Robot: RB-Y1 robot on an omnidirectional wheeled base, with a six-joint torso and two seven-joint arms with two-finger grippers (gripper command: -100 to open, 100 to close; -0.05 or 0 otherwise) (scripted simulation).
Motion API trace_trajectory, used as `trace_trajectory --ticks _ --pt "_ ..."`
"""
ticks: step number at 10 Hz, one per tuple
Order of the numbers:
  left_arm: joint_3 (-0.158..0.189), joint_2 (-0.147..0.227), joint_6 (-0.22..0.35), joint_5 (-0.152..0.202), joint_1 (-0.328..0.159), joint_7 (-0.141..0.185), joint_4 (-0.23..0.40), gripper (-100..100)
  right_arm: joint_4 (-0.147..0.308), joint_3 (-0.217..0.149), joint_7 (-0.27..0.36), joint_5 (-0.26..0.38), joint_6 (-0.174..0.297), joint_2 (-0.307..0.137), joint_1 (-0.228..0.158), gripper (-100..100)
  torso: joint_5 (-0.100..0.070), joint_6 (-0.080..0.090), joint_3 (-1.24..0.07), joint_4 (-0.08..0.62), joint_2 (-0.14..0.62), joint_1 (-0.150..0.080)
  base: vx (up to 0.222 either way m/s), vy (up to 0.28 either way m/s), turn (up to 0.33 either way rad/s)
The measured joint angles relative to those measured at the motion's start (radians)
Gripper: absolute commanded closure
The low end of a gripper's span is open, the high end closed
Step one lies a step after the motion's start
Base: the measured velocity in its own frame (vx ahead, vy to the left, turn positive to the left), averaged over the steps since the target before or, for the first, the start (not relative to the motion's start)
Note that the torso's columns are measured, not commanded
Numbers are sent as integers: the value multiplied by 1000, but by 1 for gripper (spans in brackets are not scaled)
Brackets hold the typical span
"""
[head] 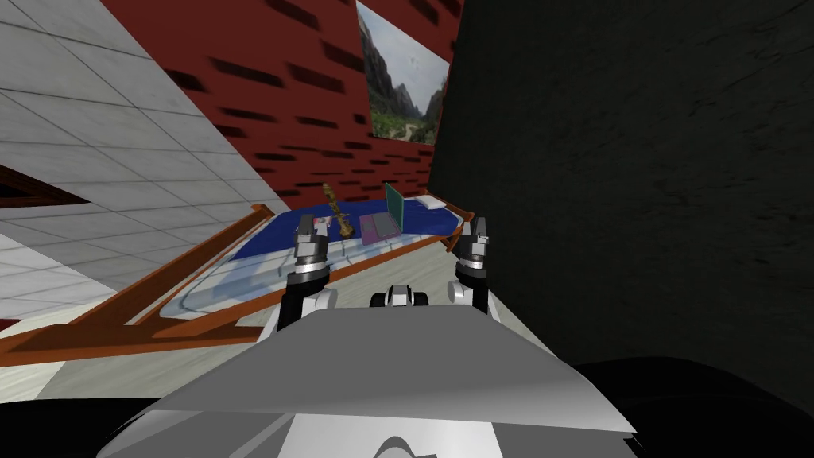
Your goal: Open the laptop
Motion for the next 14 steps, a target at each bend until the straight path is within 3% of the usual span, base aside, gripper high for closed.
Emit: trace_trajectory --ticks 4,6,10,14 --pt "17 91 39 -19 -1 -19 32 -100 0 0 0 0 0 0 0 0 0 0 -2 1 0 0 108 -134 34" --pt "28 115 63 -31 4 -33 51 -100 0 0 0 0 0 0 0 0 0 0 0 2 3 2 109 -184 37" --pt "62 135 139 -58 3 -61 94 -100 0 0 0 0 0 0 0 0 1 0 0 2 2 4 134 -194 43" --pt "92 110 204 -86 -3 -90 144 -100 0 0 0 0 0 0 0 0 1 0 1 2 3 3 107 -182 40"
